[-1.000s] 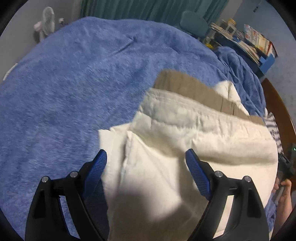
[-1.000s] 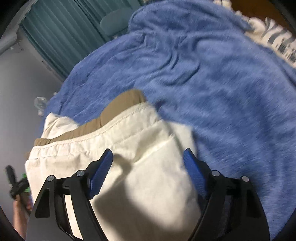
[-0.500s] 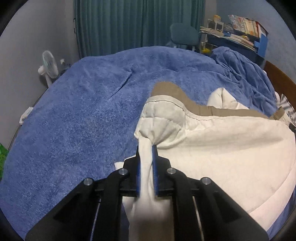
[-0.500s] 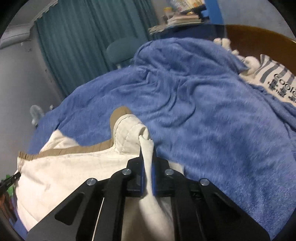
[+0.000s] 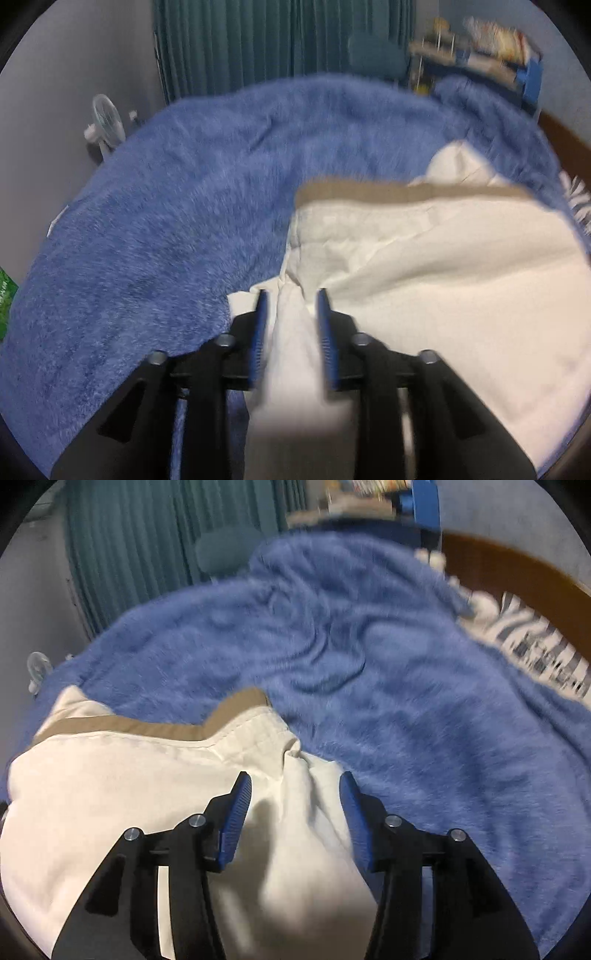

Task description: Fold large clothes

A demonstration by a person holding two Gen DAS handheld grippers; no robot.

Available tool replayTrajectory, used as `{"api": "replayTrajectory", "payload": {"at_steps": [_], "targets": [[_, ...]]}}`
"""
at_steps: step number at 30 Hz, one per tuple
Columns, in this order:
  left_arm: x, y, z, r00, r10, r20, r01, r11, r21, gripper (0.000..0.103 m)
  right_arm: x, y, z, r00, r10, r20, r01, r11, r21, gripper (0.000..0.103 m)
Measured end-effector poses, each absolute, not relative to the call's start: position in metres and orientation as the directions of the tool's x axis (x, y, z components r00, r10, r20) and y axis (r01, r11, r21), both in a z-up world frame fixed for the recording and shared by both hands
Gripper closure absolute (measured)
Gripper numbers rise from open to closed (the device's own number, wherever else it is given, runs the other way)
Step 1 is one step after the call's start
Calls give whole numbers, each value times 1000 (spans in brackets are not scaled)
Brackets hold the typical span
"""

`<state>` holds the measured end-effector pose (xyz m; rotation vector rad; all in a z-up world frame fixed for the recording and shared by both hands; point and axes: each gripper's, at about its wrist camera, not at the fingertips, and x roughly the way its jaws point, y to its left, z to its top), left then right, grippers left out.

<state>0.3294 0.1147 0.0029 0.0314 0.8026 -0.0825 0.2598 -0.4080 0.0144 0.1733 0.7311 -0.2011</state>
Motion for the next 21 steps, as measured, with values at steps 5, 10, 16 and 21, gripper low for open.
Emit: {"api": "replayTrajectory", "payload": {"at_steps": [5,10,16,21], "targets": [[243,89,25,732,-197,-652,207,976,-63,34,185,-376,32,779,13,-627,100,985,144,40],[190,58,5,675,-275,-685,291,952,-96,34,137,-326,18,726,119,-677,-46,991,125,38],[193,31,-14,670,-240,-703,309,950,-30,26,154,-287,-6,669,105,-735,-118,992,35,34],[239,2,1,659,-242,-712,323,946,-23,22,206,-273,9,670,125,-732,-114,991,65,32]]}}
